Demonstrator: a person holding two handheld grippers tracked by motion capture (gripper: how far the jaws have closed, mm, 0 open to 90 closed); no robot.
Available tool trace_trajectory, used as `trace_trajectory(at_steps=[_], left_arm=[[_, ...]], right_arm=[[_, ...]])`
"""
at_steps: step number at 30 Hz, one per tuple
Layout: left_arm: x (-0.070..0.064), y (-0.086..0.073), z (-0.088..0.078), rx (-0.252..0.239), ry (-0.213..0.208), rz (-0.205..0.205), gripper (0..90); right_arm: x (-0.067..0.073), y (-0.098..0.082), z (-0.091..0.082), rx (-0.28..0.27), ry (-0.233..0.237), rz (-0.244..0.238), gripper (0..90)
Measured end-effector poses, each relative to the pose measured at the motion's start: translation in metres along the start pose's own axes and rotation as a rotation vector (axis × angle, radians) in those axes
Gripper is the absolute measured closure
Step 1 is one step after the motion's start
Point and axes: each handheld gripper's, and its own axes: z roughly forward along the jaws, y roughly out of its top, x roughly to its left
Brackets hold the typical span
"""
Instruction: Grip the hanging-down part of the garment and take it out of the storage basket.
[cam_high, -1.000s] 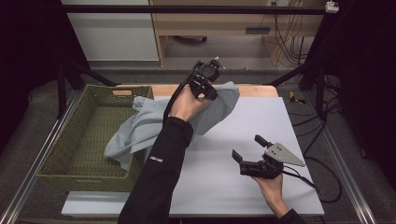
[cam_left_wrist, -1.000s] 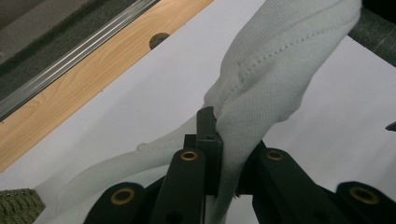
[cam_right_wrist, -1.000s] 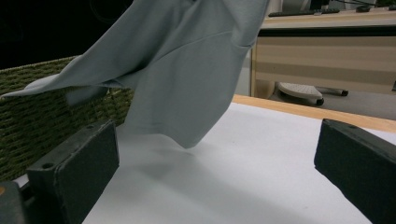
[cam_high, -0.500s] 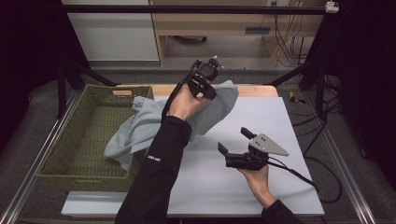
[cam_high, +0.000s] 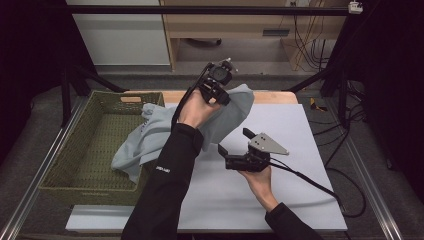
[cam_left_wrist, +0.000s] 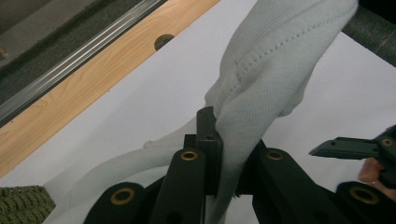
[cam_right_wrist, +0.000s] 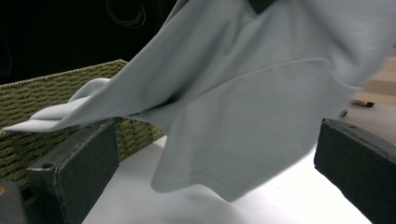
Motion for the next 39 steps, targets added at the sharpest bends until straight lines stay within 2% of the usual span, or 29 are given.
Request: trace_trajectory(at_steps=[4, 7, 8, 10, 15, 18, 19, 22, 23, 24, 25, 33, 37, 39], left_arm=[[0.001, 0.000, 0.000, -0.010, -0.003, -0.011, 83.6], [0.002, 0.000, -0.001, 0.002, -0.001, 0.001, 83.7], [0.002, -0.001, -0.001, 0.000, 0.000, 0.000, 83.6], [0.003, -0.001, -0.001, 0.002, 0.000, -0.001, 83.7], [0.002, 0.000, -0.001, -0.003, -0.002, -0.004, 83.6], [0.002, 0.000, -0.002, 0.006, 0.000, 0.009, 83.7], [0.003, -0.001, -0.003, 0.001, -0.002, 0.008, 83.7], [0.003, -0.001, -0.004, 0.001, 0.003, 0.001, 83.7], [0.003, -0.001, -0.004, 0.002, 0.001, 0.002, 83.7], [0.003, -0.002, -0.005, 0.000, 0.001, 0.000, 83.7], [0.003, -0.002, -0.005, -0.001, 0.000, 0.001, 83.6], [0.005, -0.003, -0.007, 0.002, 0.007, 0.002, 83.7], [0.005, -0.004, -0.008, 0.004, 0.007, 0.005, 83.7], [0.006, -0.005, -0.009, 0.002, 0.006, 0.002, 83.7]], right_arm=[[0.003, -0.001, 0.009, 0.007, 0.003, -0.004, 0.4], [0.008, -0.001, 0.017, 0.015, 0.005, 0.009, 0.4], [0.008, -0.002, 0.019, 0.015, 0.004, -0.010, 0.4], [0.011, -0.002, 0.027, 0.017, 0.001, -0.006, 0.4], [0.014, 0.000, 0.042, 0.024, -0.007, -0.001, 0.4], [0.015, 0.001, 0.048, 0.018, -0.001, 0.001, 0.4], [0.016, 0.002, 0.053, 0.027, -0.007, -0.011, 0.4], [0.016, 0.004, 0.062, 0.024, -0.006, -0.001, 0.6], [0.015, 0.003, 0.067, 0.028, -0.009, -0.016, 0.7], [0.015, 0.003, 0.067, 0.028, -0.009, -0.016, 0.7], [0.016, 0.004, 0.073, 0.036, -0.003, 0.004, 1.3], [0.021, 0.002, 0.096, 0.044, -0.007, -0.005, 2.3], [0.020, 0.004, 0.105, 0.044, 0.000, 0.010, 8.4], [0.019, 0.004, 0.107, 0.037, 0.013, 0.008, 16.1]])
